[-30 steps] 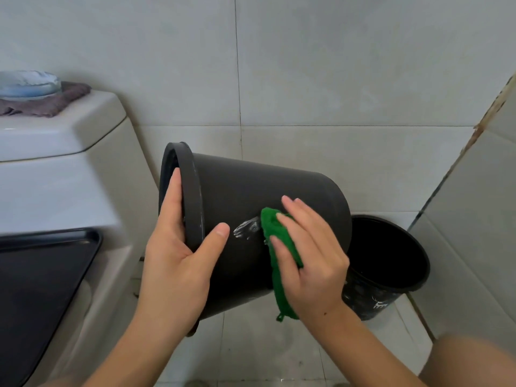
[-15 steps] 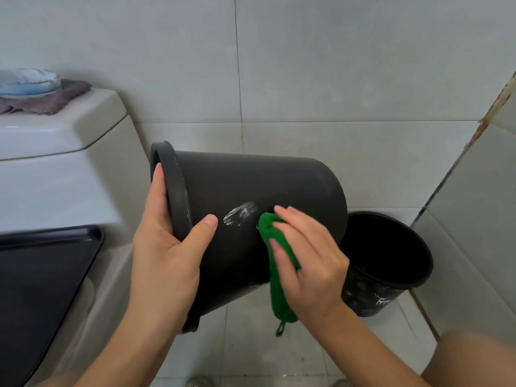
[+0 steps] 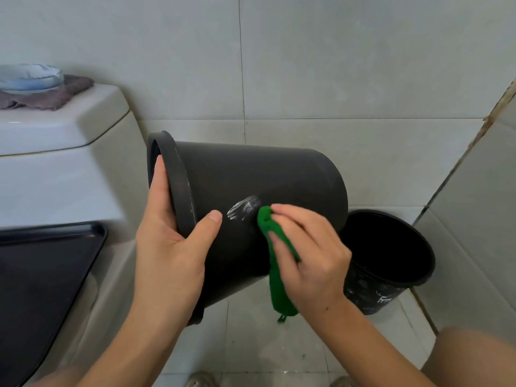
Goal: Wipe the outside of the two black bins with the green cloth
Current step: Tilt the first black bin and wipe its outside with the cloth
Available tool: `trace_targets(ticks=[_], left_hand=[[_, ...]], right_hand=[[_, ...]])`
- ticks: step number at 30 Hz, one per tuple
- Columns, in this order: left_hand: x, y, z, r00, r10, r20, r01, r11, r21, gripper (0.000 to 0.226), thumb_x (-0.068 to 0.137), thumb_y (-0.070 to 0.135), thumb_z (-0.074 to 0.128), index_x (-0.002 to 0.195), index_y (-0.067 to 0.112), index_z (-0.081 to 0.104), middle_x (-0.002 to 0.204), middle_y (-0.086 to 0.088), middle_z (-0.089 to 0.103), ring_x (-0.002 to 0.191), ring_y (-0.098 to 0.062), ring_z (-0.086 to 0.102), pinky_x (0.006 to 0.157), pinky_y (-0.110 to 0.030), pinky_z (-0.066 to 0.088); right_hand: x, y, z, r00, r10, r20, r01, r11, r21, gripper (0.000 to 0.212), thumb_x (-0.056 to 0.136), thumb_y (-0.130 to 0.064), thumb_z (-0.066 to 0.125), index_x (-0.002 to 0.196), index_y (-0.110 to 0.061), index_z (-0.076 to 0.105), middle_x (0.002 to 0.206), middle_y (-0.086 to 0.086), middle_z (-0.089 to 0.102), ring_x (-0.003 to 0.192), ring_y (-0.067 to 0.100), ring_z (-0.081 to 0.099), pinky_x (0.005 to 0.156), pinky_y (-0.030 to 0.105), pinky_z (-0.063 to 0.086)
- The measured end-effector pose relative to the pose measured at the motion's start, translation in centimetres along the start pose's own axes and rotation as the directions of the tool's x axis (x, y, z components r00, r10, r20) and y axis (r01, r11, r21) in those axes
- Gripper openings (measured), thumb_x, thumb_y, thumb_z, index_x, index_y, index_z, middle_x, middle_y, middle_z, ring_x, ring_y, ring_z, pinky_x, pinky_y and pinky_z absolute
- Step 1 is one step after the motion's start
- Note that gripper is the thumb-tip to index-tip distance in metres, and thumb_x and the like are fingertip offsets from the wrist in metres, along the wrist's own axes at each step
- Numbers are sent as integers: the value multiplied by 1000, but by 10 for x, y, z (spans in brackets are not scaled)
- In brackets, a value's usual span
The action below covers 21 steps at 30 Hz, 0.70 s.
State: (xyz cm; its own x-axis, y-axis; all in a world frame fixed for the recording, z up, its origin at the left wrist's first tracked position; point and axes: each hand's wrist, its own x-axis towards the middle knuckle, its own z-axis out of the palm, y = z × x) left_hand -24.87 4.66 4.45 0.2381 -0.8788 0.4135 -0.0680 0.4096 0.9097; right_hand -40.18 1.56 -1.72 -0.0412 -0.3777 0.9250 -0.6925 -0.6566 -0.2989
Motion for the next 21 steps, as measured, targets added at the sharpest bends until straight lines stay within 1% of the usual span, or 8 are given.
trace_targets(ticks=[2, 5, 7, 11, 13, 17, 19, 21], left_hand=[[-1, 2, 1, 1000, 7, 4, -7, 1000, 3, 83, 79, 4, 60, 152, 31, 30, 136, 15, 58, 122, -1, 57, 103, -26, 46], [-2, 2, 0, 1000, 3, -4, -3, 1000, -19, 82, 80, 2, 62, 151, 32, 32, 136, 14, 59, 122, -3, 57, 104, -31, 47], [-2, 2, 0, 1000, -3, -5, 3, 1000, -26, 81, 78, 5, 60, 150, 32, 34, 136, 13, 59, 122, -5, 58, 105, -35, 46], [-3, 1, -2, 999, -42, 8, 42, 999, -12, 80, 85, -8, 63, 149, 32, 37, 131, 9, 63, 116, -7, 62, 97, -27, 51], [-4, 2, -3, 999, -39, 16, 39, 999, -8, 82, 82, -6, 64, 149, 32, 35, 136, 9, 60, 120, -6, 60, 101, -28, 47], [-6, 4, 1, 1000, -16, 13, 16, 1000, 11, 84, 85, -12, 61, 151, 31, 31, 136, 13, 59, 121, 1, 57, 103, -24, 44], [-8, 3, 3, 1000, 8, 23, -8, 1000, 11, 84, 81, -2, 64, 151, 32, 31, 137, 14, 58, 122, 0, 56, 103, -25, 45], [-9, 2, 3, 1000, 19, 16, -19, 1000, 6, 83, 77, 6, 60, 151, 31, 32, 139, 13, 56, 126, -3, 54, 106, -29, 44]], right_hand=[[6, 6, 0, 995, 96, -32, -97, 995, -30, 20, 94, -13, 59, 98, 0, 74, 99, 10, 70, 91, 20, 66, 86, 21, 50], [3, 2, 1, 991, 121, -54, -121, 993, -3, 18, 92, -12, 62, 99, -1, 74, 99, 9, 69, 91, 20, 65, 84, 22, 49], [-4, -7, 0, 998, 58, -16, -57, 998, 31, 14, 88, -9, 67, 97, -1, 75, 99, 9, 70, 92, 20, 65, 84, 25, 50], [-9, -14, -4, 994, -102, 45, 101, 995, 26, 13, 90, -11, 67, 92, -1, 76, 97, 9, 72, 90, 20, 66, 82, 25, 52], [-3, -5, -6, 999, -44, 23, 44, 999, -3, 17, 92, -13, 64, 94, -1, 75, 97, 9, 71, 89, 22, 66, 85, 24, 50], [8, 13, -4, 979, 197, -52, -199, 979, -42, 19, 91, -14, 62, 100, -1, 73, 98, 9, 70, 89, 21, 65, 84, 19, 48], [6, 9, -4, 977, 194, -87, -199, 979, -44, 18, 90, -12, 64, 99, -1, 74, 98, 9, 70, 89, 22, 65, 84, 21, 48], [-2, -6, -5, 994, 80, -67, -82, 996, -20, 16, 90, -13, 65, 98, -2, 75, 99, 9, 70, 90, 23, 65, 85, 25, 49]])
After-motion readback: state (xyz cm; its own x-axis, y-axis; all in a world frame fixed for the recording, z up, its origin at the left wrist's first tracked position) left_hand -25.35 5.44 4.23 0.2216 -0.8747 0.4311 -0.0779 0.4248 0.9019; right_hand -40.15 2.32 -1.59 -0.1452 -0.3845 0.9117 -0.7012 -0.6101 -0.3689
